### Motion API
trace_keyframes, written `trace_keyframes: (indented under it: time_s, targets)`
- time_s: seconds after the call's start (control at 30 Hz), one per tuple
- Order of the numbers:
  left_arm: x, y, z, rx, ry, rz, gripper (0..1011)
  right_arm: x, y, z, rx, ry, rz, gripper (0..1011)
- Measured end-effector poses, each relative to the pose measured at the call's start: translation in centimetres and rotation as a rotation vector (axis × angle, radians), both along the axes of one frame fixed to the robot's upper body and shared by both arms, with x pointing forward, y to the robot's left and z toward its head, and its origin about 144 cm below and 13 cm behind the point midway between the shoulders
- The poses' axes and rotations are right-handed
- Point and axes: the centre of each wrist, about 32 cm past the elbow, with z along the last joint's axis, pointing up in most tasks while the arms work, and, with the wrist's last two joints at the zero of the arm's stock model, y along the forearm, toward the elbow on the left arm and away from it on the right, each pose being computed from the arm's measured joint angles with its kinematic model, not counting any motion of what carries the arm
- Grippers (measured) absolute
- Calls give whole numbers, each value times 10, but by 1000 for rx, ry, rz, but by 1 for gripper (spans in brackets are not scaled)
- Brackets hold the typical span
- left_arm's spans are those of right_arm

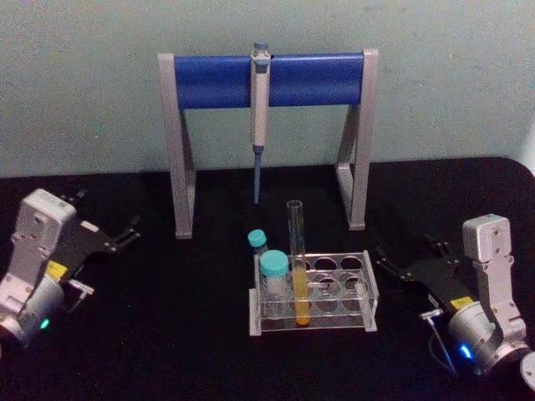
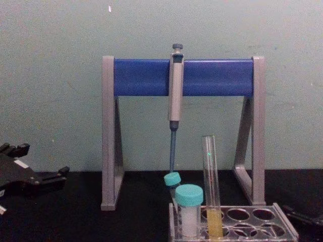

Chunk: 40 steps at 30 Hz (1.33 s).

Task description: Pick up the test tube from the test tube rack, shake it, then place it back into the test tube rack.

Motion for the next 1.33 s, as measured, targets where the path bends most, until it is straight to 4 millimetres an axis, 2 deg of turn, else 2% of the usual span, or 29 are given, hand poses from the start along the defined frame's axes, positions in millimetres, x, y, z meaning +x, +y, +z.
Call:
trace_keyframes:
  time_s: [1.33]
  targets:
    - [0, 0, 0, 0, 0, 0, 1001, 0, 0, 0, 1, 0, -1, 1000]
